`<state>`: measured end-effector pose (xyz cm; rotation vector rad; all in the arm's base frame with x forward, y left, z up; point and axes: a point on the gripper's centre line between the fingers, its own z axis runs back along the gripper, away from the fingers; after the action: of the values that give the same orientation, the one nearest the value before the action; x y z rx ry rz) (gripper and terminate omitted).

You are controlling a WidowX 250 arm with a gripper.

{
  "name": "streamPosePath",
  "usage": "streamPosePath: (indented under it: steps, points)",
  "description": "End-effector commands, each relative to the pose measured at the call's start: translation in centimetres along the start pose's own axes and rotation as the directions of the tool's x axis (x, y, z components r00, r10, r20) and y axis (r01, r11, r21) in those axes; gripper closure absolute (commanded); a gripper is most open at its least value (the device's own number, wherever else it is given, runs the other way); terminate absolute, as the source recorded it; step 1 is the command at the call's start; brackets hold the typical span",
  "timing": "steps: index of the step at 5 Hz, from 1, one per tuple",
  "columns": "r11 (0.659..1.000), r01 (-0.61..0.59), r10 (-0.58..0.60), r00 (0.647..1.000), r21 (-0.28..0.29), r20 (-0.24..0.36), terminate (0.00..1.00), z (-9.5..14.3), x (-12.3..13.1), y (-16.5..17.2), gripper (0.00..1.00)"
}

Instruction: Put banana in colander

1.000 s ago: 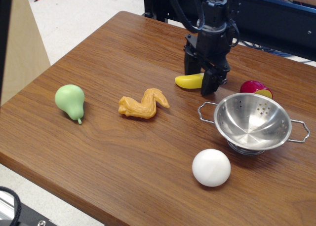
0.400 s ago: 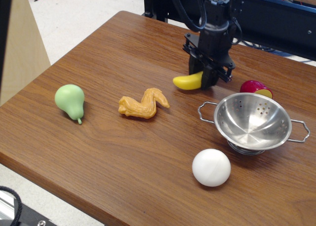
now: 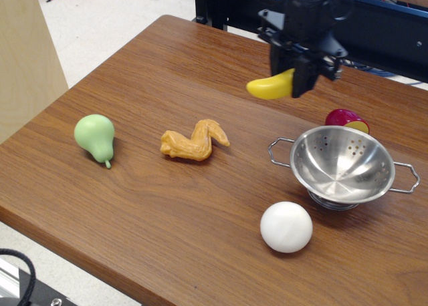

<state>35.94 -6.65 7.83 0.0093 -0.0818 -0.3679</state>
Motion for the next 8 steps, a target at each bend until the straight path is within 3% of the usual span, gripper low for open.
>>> streamPosePath:
  steps: [1, 2, 4, 5, 8]
  points:
    - [0.997, 0.074, -0.074, 0.997, 0.005, 0.016, 0.00, 1.7, -2.3, -5.5, 1.00]
    - [0.995, 0.094, -0.094, 0.996, -0.017, 0.006, 0.00, 0.7, -2.8, -7.6, 1.00]
    - [1.000, 0.006, -0.005, 0.999, -0.022, 0.040, 0.00, 0.6, -0.9, -7.9, 1.00]
    - [0.999, -0.033, 0.034, 0.998, -0.027, 0.049, 0.00, 0.9, -0.5, -7.8, 0.00]
    - [0.996, -0.088, 0.090, 0.994, -0.024, 0.064, 0.00, 1.9, -1.0, -6.8, 0.00]
